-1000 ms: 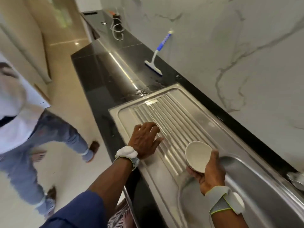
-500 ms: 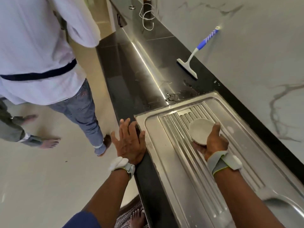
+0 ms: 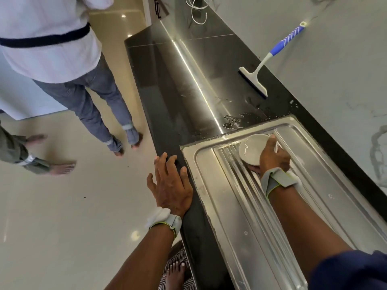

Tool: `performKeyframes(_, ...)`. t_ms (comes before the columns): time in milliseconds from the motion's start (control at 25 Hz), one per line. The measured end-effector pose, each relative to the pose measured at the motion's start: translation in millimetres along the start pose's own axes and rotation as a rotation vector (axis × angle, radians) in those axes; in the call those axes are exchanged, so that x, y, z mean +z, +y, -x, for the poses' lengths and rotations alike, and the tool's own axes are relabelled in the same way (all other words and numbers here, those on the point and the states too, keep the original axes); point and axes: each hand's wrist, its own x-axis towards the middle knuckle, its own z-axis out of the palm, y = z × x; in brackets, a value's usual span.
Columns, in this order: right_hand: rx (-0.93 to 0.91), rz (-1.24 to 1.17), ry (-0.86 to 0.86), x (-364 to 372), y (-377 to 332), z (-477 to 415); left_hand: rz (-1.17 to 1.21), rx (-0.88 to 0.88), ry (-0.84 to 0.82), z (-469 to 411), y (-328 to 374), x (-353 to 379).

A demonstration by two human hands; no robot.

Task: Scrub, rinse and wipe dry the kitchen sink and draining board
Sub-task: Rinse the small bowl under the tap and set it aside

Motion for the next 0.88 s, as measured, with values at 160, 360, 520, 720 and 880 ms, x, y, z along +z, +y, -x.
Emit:
performKeyframes(160,-0.113,0.092,0.013,11,0,12,-0.001,-0.002,-0.016,-1,-2,1)
performKeyframes(360,-0.277,0.223,0.022,13,15,28,-0.010,-0.005,0.005,2,-1,1)
performKeyframes(520,-0.473,0.273,-0.004,-7,28,49,-0.042,0.037,0.006,5,1,-2)
performKeyframes(720,-0.694,0.284,-0.025,-61,52,72,-0.100,0.101,-0.041,47,0,-23)
performKeyframes(880,-0.929,0.320,-0.038,-113,77,94,-0.102,0.119,-0.075,99,-5,-45)
